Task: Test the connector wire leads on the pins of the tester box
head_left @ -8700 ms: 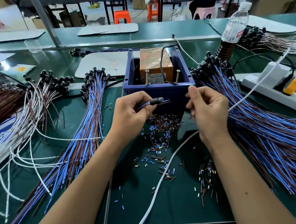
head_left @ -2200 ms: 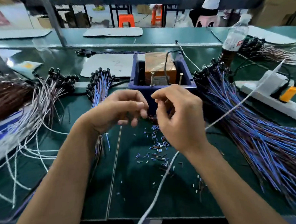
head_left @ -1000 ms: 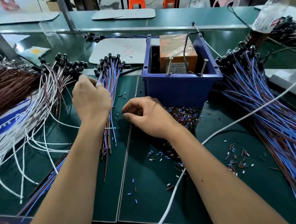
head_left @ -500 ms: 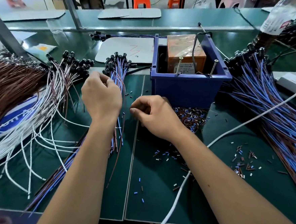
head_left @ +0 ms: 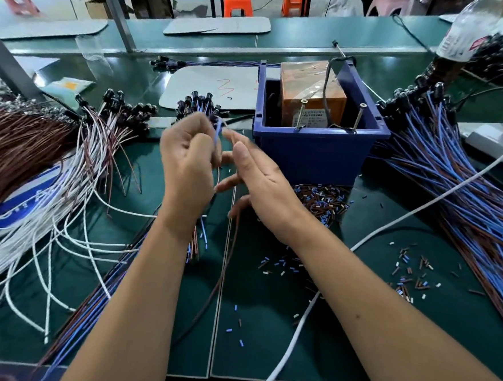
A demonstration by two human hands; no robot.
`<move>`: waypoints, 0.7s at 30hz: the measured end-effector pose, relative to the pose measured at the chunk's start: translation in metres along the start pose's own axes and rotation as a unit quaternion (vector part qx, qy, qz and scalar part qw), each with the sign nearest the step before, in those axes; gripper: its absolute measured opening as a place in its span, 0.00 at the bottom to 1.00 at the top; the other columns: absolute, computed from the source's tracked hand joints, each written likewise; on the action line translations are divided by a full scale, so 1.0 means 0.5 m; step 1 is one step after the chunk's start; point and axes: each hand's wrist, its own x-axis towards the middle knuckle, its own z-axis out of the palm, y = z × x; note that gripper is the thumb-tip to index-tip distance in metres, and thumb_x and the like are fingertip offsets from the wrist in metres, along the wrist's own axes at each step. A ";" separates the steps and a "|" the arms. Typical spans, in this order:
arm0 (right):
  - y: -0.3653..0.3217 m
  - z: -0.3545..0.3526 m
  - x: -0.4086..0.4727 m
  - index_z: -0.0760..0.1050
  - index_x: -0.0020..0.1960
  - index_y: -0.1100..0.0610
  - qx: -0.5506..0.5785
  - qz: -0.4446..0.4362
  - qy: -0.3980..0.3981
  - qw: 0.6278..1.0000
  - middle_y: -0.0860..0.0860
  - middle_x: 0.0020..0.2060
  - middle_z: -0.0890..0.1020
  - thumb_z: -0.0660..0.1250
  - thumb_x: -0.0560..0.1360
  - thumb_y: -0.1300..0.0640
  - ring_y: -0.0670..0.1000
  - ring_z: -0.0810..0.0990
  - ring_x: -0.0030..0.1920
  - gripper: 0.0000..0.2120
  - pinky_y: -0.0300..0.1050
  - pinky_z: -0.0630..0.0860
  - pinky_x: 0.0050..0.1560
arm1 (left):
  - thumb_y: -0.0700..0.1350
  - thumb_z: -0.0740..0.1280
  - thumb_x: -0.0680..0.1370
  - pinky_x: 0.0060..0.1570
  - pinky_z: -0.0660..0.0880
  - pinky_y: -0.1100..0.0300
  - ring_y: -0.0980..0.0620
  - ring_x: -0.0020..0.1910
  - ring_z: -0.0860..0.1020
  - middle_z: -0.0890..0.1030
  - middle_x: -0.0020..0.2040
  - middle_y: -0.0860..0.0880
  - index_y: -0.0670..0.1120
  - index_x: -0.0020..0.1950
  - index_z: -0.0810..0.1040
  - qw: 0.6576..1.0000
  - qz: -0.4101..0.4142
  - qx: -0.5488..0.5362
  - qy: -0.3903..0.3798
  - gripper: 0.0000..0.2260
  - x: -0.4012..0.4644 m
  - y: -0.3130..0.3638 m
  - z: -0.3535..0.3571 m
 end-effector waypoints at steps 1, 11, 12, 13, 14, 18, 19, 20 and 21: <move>-0.003 -0.002 0.000 0.69 0.77 0.49 0.005 -0.010 0.002 1.000 0.60 0.63 0.79 0.55 0.88 0.48 0.54 0.83 0.50 0.19 0.53 0.83 0.35 | 0.33 0.55 0.67 0.27 0.61 0.63 0.49 0.26 0.61 0.65 0.26 0.41 0.39 0.31 0.65 0.998 0.026 0.038 -0.036 0.06 -0.005 -0.002 0.004; -0.032 -0.018 -0.003 0.73 0.76 0.55 0.012 -0.092 0.008 0.996 0.48 0.60 0.83 0.58 0.87 0.54 0.45 0.81 0.51 0.19 0.52 0.80 0.42 | 0.38 0.59 0.75 0.28 0.63 0.57 0.56 0.28 0.67 0.71 0.30 0.58 0.44 0.37 0.71 0.969 0.173 0.172 0.041 0.08 -0.016 -0.008 0.010; -0.036 -0.018 -0.003 0.74 0.76 0.56 -0.001 -0.096 0.011 0.995 0.50 0.60 0.83 0.58 0.87 0.54 0.46 0.80 0.50 0.19 0.49 0.81 0.41 | 0.39 0.58 0.77 0.29 0.65 0.55 0.54 0.29 0.69 0.72 0.31 0.56 0.42 0.38 0.72 0.964 0.183 0.177 0.080 0.08 -0.013 -0.011 0.007; -0.040 -0.019 -0.003 0.75 0.74 0.56 -0.012 -0.094 0.015 0.995 0.53 0.59 0.83 0.58 0.88 0.54 0.48 0.79 0.50 0.18 0.48 0.81 0.41 | 0.41 0.58 0.78 0.30 0.67 0.51 0.49 0.30 0.71 0.74 0.32 0.52 0.39 0.39 0.72 0.961 0.187 0.175 0.109 0.10 -0.011 -0.008 0.003; -0.045 -0.020 -0.003 0.77 0.72 0.58 -0.018 -0.084 0.018 0.996 0.57 0.58 0.82 0.57 0.88 0.53 0.50 0.79 0.50 0.18 0.49 0.81 0.41 | 0.42 0.57 0.79 0.31 0.68 0.46 0.44 0.31 0.71 0.75 0.33 0.48 0.38 0.40 0.73 0.959 0.189 0.169 0.128 0.12 -0.006 -0.005 -0.001; -0.063 -0.011 -0.007 0.81 0.51 0.60 -0.041 -0.052 -0.002 0.998 0.53 0.45 0.83 0.56 0.88 0.55 0.52 0.79 0.45 0.17 0.53 0.78 0.39 | 0.51 0.54 0.82 0.41 0.73 0.48 0.50 0.41 0.74 0.76 0.41 0.49 0.43 0.48 0.75 0.974 0.146 0.135 0.113 0.15 0.005 0.043 0.015; -0.067 -0.008 -0.007 0.79 0.48 0.63 -0.048 -0.056 -0.004 0.997 0.53 0.41 0.81 0.57 0.88 0.56 0.52 0.78 0.43 0.17 0.54 0.77 0.39 | 0.55 0.54 0.82 0.44 0.73 0.54 0.55 0.42 0.76 0.78 0.42 0.52 0.44 0.50 0.76 0.981 0.111 0.139 0.074 0.18 0.009 0.065 0.029; -0.072 -0.005 -0.004 0.77 0.46 0.67 -0.061 -0.067 0.000 0.996 0.55 0.38 0.79 0.58 0.87 0.59 0.52 0.76 0.40 0.17 0.56 0.75 0.38 | 0.59 0.55 0.82 0.45 0.73 0.58 0.58 0.42 0.77 0.80 0.42 0.55 0.44 0.51 0.78 0.984 0.085 0.153 0.031 0.20 0.013 0.082 0.041; -0.080 -0.004 0.001 0.75 0.45 0.71 -0.082 -0.079 0.009 0.993 0.57 0.36 0.77 0.59 0.86 0.62 0.54 0.73 0.39 0.16 0.57 0.72 0.39 | 0.60 0.58 0.81 0.44 0.74 0.59 0.59 0.41 0.79 0.82 0.42 0.55 0.43 0.50 0.80 0.983 0.068 0.171 -0.006 0.22 0.012 0.103 0.052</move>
